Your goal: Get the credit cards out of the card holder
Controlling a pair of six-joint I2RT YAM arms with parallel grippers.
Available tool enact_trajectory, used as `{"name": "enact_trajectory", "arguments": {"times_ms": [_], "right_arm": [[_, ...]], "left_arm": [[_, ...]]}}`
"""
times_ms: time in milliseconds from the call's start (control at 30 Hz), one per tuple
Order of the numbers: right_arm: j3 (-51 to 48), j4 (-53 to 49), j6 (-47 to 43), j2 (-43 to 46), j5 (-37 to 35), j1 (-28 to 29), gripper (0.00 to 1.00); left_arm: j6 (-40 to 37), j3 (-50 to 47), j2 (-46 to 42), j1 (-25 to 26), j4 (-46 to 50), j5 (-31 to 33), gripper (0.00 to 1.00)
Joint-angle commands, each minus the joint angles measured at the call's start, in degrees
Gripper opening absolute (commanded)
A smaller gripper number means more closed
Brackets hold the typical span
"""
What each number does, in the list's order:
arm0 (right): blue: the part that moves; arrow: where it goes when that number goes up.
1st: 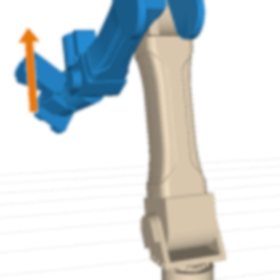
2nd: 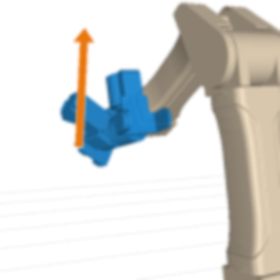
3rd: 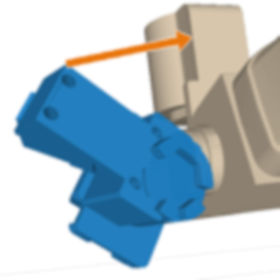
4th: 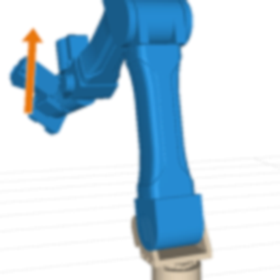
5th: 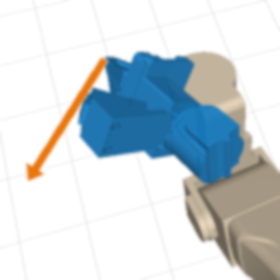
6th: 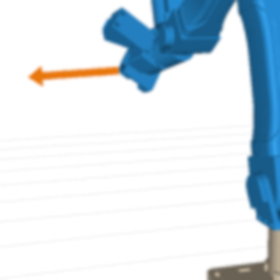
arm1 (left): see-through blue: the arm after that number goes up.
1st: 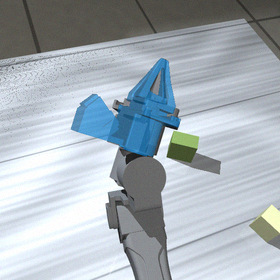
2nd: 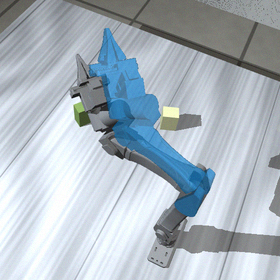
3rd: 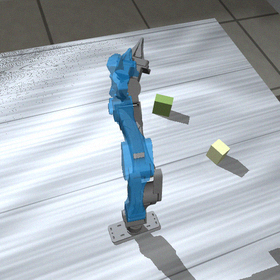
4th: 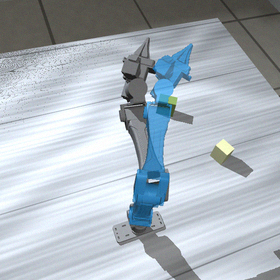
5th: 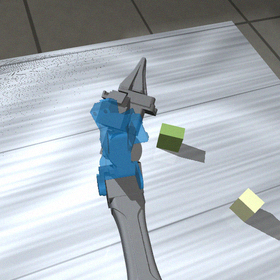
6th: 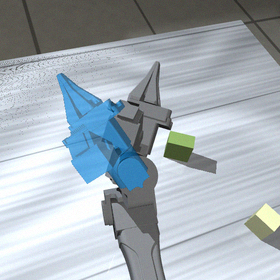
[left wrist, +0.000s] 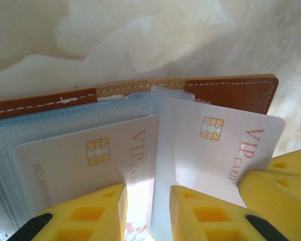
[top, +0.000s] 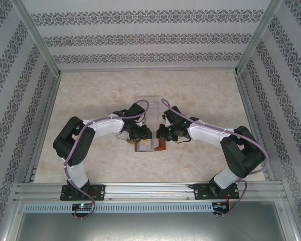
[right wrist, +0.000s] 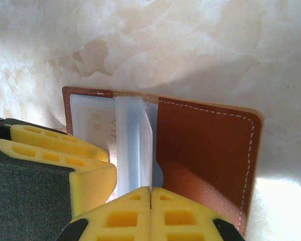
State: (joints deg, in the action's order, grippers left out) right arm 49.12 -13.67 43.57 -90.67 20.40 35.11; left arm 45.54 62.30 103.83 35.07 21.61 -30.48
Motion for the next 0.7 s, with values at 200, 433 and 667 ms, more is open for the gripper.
{"name": "enact_trajectory", "arguments": {"times_ms": [200,433,667], "right_arm": [[-1.31,-0.31,0.64,1.38,-0.54,0.05,0.06],[-1.40,-0.26,0.61,1.29,-0.47,-0.08,0.06],[-1.22,-0.30,0.50,1.09,-0.30,-0.14,0.06]], "left_arm": [[0.82,2.04,-2.01,1.40,0.33,0.45,0.31],[0.46,2.23,-2.11,1.50,0.61,0.86,0.31],[0.80,2.31,0.96,1.61,0.48,0.05,0.24]]}}
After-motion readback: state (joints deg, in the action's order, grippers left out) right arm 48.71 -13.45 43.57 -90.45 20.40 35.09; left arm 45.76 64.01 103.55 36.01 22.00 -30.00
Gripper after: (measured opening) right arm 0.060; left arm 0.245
